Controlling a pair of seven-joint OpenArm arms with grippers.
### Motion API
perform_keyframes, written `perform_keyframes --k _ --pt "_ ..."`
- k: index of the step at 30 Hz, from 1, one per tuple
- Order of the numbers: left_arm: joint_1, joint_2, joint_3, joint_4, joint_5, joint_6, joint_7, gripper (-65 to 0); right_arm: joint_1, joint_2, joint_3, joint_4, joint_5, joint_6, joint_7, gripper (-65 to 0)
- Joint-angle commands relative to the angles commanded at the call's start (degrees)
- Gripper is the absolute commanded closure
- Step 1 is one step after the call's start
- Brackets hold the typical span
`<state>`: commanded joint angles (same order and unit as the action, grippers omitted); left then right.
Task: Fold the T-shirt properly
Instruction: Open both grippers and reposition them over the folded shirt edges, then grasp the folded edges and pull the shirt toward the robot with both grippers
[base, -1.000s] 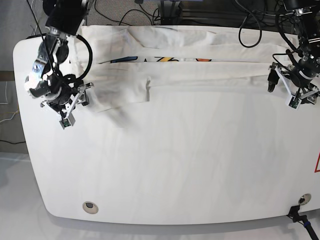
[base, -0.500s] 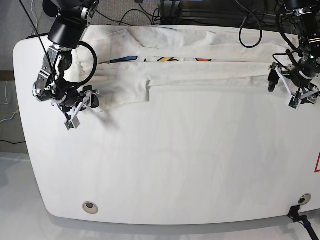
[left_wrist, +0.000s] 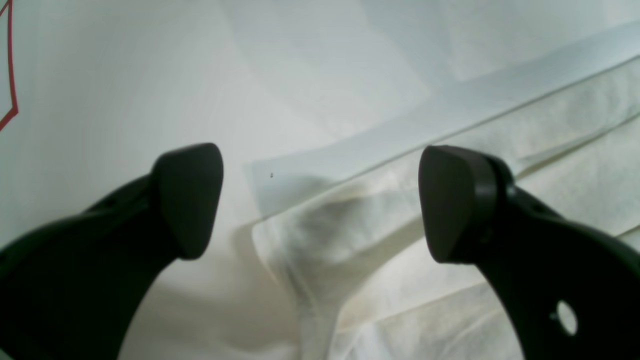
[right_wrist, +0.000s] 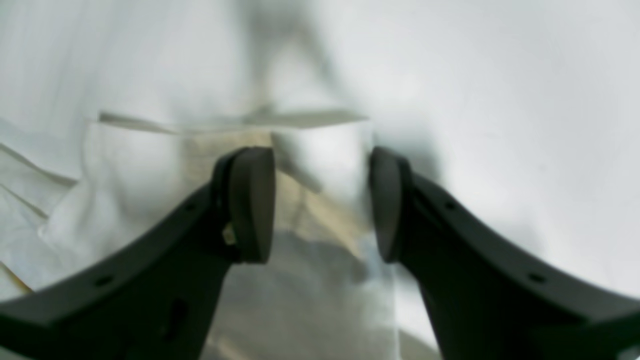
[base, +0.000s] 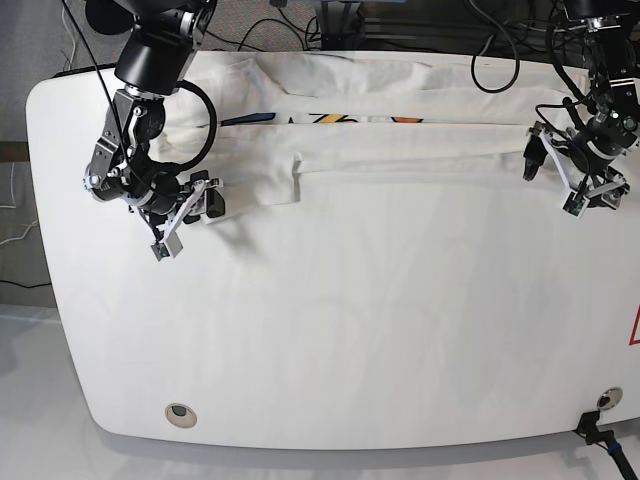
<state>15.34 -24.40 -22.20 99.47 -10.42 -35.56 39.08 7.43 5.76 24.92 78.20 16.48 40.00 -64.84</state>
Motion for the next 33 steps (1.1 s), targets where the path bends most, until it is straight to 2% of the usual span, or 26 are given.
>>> perform_keyframes --k 5,7,13,21,24,26,33 --pt "0.0 0.0 -1.1 0.5 -0.2 0.0 -0.2 -58.5 -0.1 0.0 0.0 0.0 0.0 0.0 -0.1 -29.5" --pt "0.0 0.0 -1.6 0.6 -0.3 0.0 -0.2 -58.5 -0.1 0.0 0.0 0.0 0.1 0.0 -0.4 -26.9" --pt "0.2 0.0 -1.7 5.1 -0.3 0.0 -0.1 -58.5 -0.1 0.3 -0.1 0.0 6.2 0.0 -3.3 -0.3" --pt "5.7 0.0 -1.8 8.1 -0.3 0.0 0.0 -58.5 -1.3 0.3 -0.1 0.5 7.2 0.0 -3.6 0.0" --pt "7.4 0.1 -1.8 8.1 -0.3 0.0 0.0 -58.5 -3.1 0.1 -0.1 5.4 7.7 0.0 -3.6 0.0" --pt "7.6 0.8 -1.8 8.0 -0.3 0.0 0.0 -58.5 -4.0 0.1 -0.4 9.1 10.9 0.0 -4.0 0.0" --pt "7.6 1.1 -1.7 7.8 -0.1 0.0 0.0 -58.5 -5.7 0.4 -1.2 18.8 21.5 0.0 -14.4 0.0"
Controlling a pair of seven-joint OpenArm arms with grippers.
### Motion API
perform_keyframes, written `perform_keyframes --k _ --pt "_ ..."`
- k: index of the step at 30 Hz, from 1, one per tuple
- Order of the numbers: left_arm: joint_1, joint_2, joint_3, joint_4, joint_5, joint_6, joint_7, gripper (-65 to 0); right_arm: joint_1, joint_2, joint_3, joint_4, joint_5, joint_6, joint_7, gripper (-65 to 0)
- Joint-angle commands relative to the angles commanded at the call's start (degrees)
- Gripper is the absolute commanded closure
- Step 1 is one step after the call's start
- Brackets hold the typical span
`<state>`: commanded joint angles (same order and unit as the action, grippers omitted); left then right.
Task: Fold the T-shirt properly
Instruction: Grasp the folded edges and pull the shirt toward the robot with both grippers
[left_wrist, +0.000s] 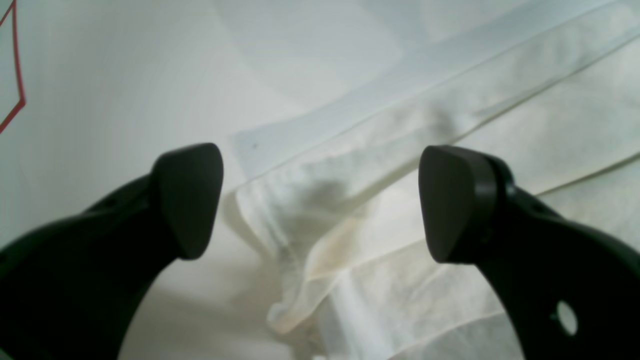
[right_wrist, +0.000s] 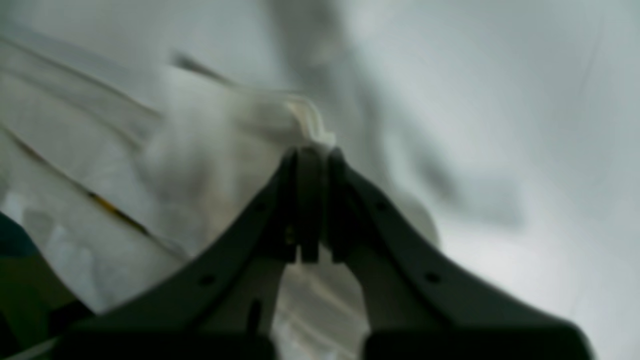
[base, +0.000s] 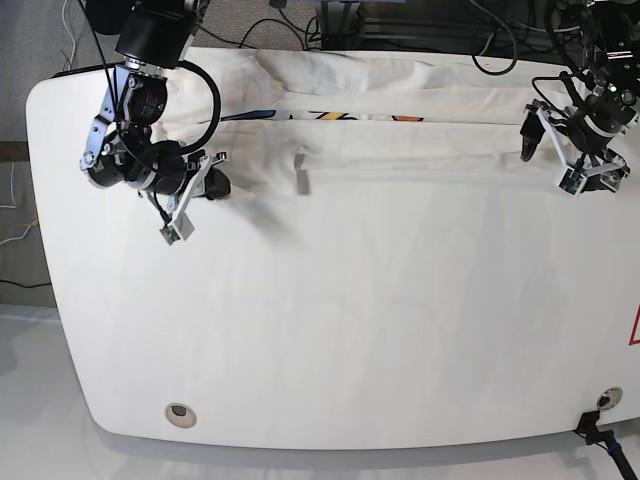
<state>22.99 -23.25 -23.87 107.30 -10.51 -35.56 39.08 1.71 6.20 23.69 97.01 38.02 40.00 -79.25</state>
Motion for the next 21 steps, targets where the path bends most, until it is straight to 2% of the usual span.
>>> perform_keyframes --k 4,8,13,21 --pt "-0.1 0.1 0.2 -0.2 0.0 0.0 0.0 -58.5 -2.7 0.1 0.1 4.7 4.7 0.0 -0.7 0.0" --pt "-0.1 0.1 0.2 -1.1 0.0 0.0 0.0 -58.5 -7.1 2.5 0.1 5.7 10.8 0.0 -0.7 0.0" --pt "-0.2 0.1 0.3 -3.5 0.0 0.0 -0.1 -58.5 -14.2 7.6 -0.3 5.8 22.1 0.0 -0.7 0.0" --pt "-0.4 0.1 2.2 -5.5 0.2 0.0 -0.3 -58.5 -24.1 14.7 -0.4 5.9 31.6 0.0 -0.7 0.0"
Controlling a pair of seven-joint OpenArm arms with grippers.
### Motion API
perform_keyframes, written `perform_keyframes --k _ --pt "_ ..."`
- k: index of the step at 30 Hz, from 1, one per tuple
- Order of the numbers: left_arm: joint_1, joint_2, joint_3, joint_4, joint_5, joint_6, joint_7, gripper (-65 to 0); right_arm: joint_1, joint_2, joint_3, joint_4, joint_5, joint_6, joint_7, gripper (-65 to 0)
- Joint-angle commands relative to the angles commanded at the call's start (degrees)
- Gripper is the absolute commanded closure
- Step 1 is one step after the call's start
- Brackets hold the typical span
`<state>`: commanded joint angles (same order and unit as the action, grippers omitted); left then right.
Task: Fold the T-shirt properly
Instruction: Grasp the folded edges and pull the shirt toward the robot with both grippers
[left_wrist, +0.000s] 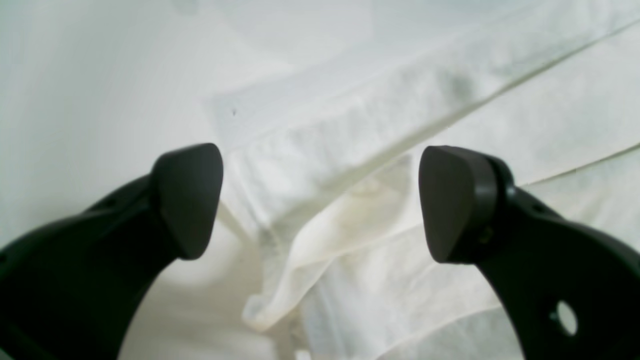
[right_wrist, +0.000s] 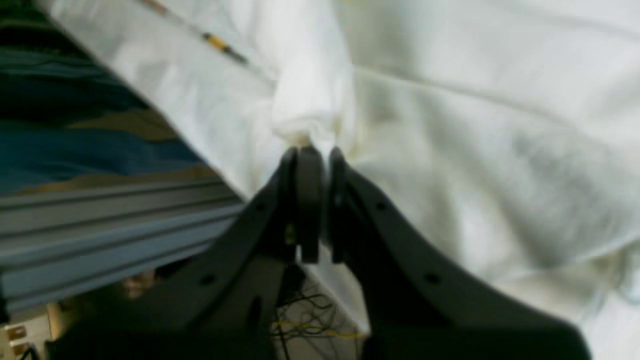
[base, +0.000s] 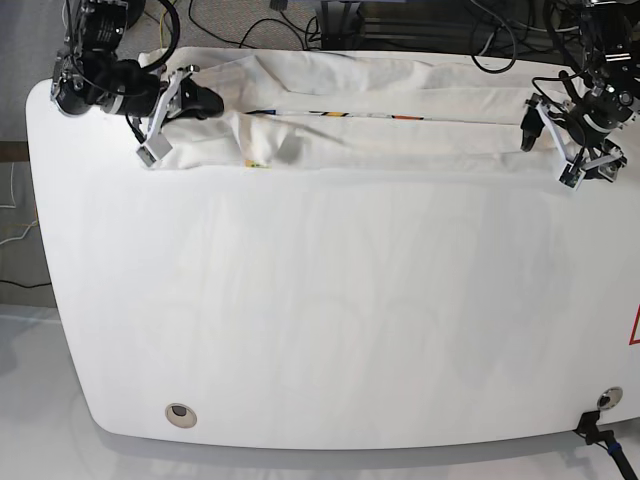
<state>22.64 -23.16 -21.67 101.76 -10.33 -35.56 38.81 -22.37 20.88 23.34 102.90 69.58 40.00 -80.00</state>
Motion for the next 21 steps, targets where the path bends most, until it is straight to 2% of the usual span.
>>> perform_keyframes --k 5,13,19,21 --pt "-1.2 0.0 0.3 -1.5 0.0 0.0 0.0 -58.5 -4.7 1.9 0.0 0.1 0.7 0.0 0.0 0.0" --pt "-1.7 0.0 0.4 -2.7 0.0 0.0 0.0 -58.5 -6.2 1.4 -0.1 0.0 0.7 0.0 0.0 0.0" --pt "-1.7 0.0 0.4 -2.8 0.1 0.0 0.0 -58.5 -6.4 1.8 -0.1 0.0 0.7 0.0 0.0 -36.0" --pt "-1.7 0.0 0.4 -2.9 0.1 0.0 0.0 -58.5 -7.3 1.9 -0.1 0.1 0.7 0.0 0.0 -42.9"
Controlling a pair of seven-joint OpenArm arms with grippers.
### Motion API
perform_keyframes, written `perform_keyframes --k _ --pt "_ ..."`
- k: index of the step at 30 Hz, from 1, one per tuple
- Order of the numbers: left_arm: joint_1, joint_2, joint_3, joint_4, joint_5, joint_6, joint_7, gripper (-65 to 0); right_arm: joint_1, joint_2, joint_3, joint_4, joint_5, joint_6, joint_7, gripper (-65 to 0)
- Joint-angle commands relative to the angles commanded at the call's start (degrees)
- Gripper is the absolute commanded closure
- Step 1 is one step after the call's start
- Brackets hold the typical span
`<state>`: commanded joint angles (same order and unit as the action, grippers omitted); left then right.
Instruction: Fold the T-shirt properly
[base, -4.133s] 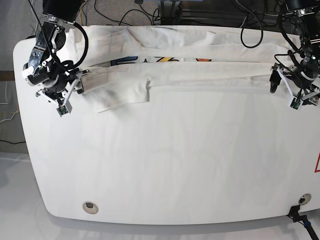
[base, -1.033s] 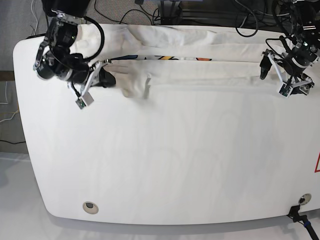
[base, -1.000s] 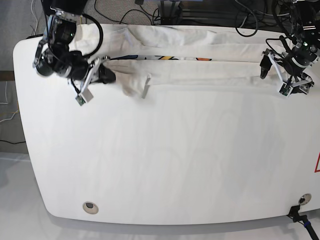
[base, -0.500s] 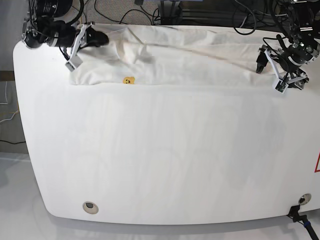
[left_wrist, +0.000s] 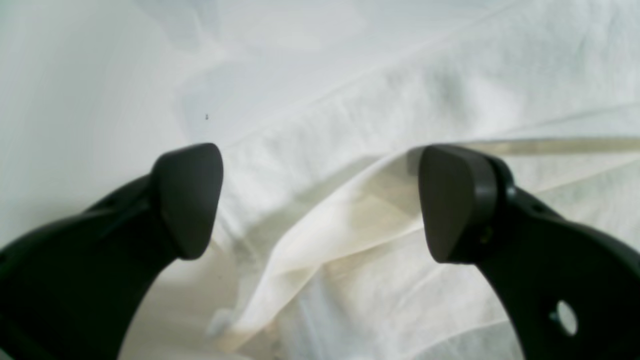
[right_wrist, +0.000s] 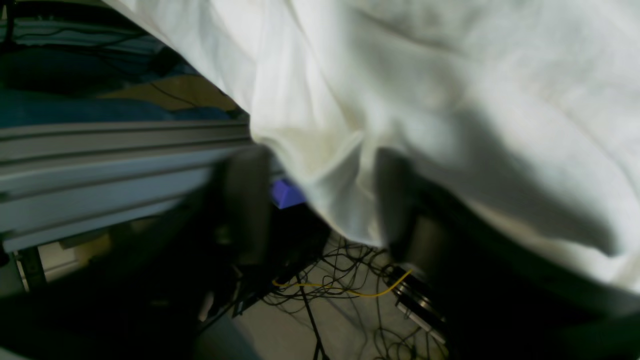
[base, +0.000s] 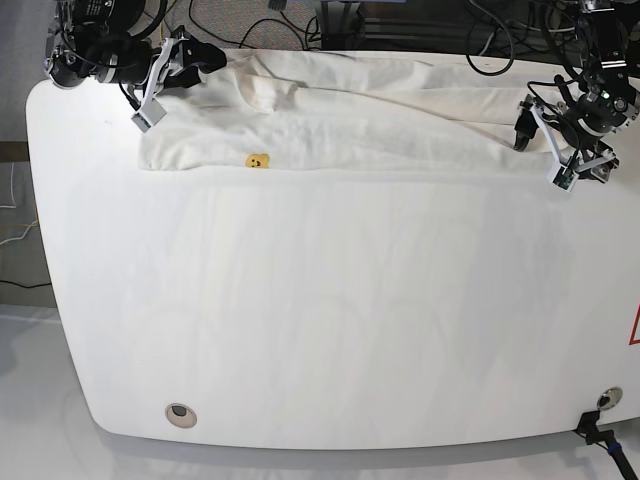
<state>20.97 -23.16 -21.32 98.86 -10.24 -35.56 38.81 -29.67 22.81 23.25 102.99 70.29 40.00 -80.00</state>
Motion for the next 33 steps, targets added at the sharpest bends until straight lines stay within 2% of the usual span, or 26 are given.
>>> perform_keyframes --k 4,8,10,15,19,21,26,30,31,33 --pt "-1.4 0.0 0.0 -0.2 0.0 0.0 0.0 -58.5 -0.1 0.0 0.0 0.0 0.3 0.0 0.0 -44.0" --pt "-1.5 0.0 0.1 -0.2 0.1 0.0 0.0 -58.5 0.8 -0.1 0.3 0.0 8.3 0.0 0.0 -44.0" --pt "-1.5 0.0 1.2 -0.2 0.1 0.0 0.0 -58.5 2.2 -0.1 0.3 0.0 10.4 0.0 0.0 -44.0" --pt "-1.5 -0.1 1.5 -0.2 0.1 0.0 0.0 -58.5 6.0 -0.1 0.5 -0.4 9.6 0.0 0.0 -44.0" --pt "-1.3 -0.1 1.3 1.1 -0.2 0.0 0.1 -58.5 10.5 -0.5 0.4 -0.1 1.8 0.0 0.0 -42.1" --pt "-0.8 0.0 1.2 3.5 -0.3 0.0 0.3 -58.5 12.2 -0.5 0.2 -0.1 -1.8 0.0 0.0 -38.1" --pt "2.5 0.1 -0.4 8.8 -0.3 0.0 0.3 -58.5 14.0 -0.5 0.4 0.0 -7.2 0.0 0.0 -22.8" --pt "5.4 0.1 -2.4 9.8 -0.4 0.0 0.2 -58.2 13.1 -0.5 0.1 0.0 -7.8 0.0 0.0 -4.5" --pt "6.2 0.1 -2.7 10.4 -0.4 0.0 0.1 -56.0 12.5 -0.6 0.0 0.0 -7.9 0.0 0.0 0.0" --pt "7.6 0.1 -2.7 10.9 -0.4 0.0 0.1 -44.7 11.7 -1.6 0.0 0.0 -7.9 0.0 0.0 0.0"
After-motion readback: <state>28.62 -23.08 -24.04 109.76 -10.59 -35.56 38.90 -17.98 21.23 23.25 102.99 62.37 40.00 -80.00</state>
